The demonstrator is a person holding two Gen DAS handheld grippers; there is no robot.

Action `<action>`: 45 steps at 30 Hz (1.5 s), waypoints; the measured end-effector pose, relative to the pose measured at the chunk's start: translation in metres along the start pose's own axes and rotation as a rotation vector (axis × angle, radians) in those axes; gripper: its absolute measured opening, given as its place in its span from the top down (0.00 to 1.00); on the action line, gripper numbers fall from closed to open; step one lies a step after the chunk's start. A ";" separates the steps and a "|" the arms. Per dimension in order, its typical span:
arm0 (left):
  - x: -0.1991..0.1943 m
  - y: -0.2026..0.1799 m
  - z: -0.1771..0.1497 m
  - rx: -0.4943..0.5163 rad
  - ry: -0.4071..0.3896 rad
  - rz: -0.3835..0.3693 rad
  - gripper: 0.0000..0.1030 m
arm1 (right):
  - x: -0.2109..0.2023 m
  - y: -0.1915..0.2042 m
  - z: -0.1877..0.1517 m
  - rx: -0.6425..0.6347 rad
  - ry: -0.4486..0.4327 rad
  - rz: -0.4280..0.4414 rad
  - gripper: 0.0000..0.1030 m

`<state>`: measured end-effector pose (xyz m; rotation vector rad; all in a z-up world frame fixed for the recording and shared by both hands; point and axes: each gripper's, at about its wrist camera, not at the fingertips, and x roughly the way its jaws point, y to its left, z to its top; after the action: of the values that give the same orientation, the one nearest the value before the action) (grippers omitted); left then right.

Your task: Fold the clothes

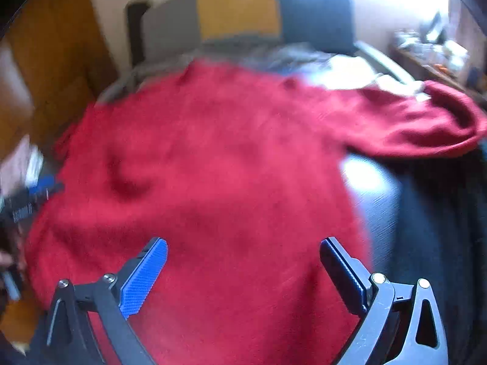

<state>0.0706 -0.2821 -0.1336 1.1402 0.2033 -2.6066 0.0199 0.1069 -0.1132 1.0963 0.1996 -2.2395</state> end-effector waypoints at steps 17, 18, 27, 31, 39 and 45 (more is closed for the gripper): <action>0.082 -0.088 0.040 0.085 0.118 -0.257 0.34 | -0.045 -0.281 0.111 0.671 -0.156 -0.255 0.02; 0.082 -0.088 0.039 0.085 0.117 -0.255 0.34 | -0.041 -0.285 0.110 0.678 -0.168 -0.240 0.02; 0.080 -0.093 0.037 0.105 0.104 -0.219 0.31 | -0.002 -0.271 0.121 0.580 -0.045 -0.349 0.78; 0.080 -0.094 0.037 0.103 0.100 -0.221 0.31 | -0.015 -0.267 0.131 0.601 -0.101 -0.290 0.82; 0.080 -0.093 0.036 0.095 0.095 -0.227 0.31 | -0.004 -0.184 0.163 0.500 -0.119 -0.071 0.85; 0.080 -0.090 0.036 0.080 0.098 -0.244 0.31 | 0.040 -0.074 0.154 0.345 -0.045 0.082 0.85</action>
<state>-0.0344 -0.2215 -0.1667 1.3492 0.2772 -2.7931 -0.1446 0.0866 -0.0543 1.2024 -0.2564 -2.2741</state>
